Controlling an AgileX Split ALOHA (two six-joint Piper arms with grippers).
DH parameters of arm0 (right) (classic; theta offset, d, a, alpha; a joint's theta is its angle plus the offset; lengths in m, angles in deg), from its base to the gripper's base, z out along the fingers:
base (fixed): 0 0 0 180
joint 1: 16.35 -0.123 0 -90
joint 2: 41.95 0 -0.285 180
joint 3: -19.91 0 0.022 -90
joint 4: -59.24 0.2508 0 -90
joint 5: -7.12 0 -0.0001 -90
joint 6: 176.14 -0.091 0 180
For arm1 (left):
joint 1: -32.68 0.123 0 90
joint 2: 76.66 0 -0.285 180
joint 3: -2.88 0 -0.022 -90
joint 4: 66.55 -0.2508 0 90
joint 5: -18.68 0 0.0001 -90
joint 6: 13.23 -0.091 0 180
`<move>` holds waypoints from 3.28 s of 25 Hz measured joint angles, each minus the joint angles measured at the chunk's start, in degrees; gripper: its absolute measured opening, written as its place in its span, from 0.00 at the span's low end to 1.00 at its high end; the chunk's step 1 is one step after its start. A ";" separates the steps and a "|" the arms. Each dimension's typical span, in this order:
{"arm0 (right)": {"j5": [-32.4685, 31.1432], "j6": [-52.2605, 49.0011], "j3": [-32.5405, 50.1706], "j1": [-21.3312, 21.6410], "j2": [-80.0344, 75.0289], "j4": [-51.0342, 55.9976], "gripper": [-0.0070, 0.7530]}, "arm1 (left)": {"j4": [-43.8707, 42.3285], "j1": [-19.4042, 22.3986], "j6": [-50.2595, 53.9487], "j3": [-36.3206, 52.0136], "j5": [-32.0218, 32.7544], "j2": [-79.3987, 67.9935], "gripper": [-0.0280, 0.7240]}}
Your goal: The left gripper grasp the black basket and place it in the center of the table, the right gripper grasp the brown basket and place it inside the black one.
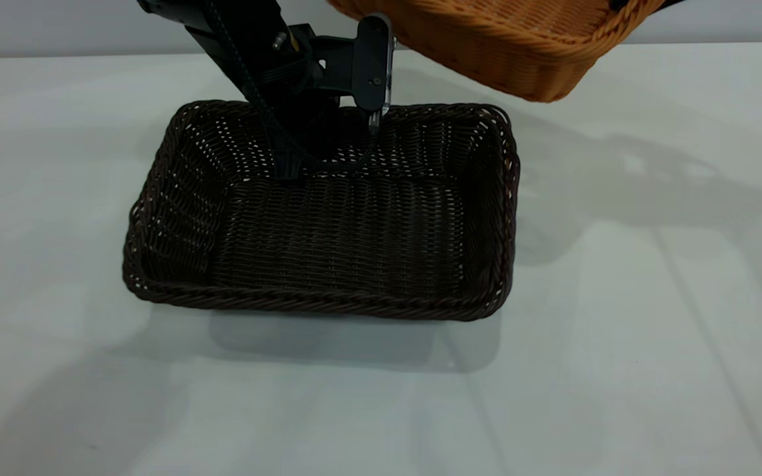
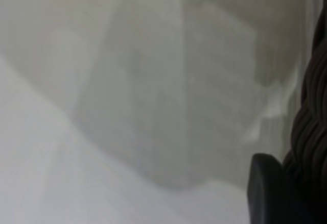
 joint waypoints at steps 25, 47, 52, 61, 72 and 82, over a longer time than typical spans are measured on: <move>-1.10 -1.03 -7.89 4.04 -1.53 -3.85 0.11 | 0.47 8.77 6.31 0.46 20.65 17.96 0.63; -5.55 0.44 -8.40 -18.08 -13.87 -12.85 0.13 | 0.45 22.31 18.92 0.47 28.68 47.57 0.53; -5.34 0.08 -8.44 -18.08 -13.89 -16.63 0.26 | 0.52 22.31 19.71 0.47 29.42 47.57 0.53; -10.82 0.28 -9.50 -18.08 -12.53 -17.71 0.82 | 0.72 22.31 20.42 0.51 29.88 49.00 0.53; -12.47 -3.23 -12.03 -18.08 14.83 -22.63 0.72 | 7.23 22.26 24.46 0.51 42.80 64.63 0.53; -14.56 -9.63 2.66 -18.08 57.38 -41.99 0.71 | 7.40 22.26 46.99 2.12 62.03 79.41 0.53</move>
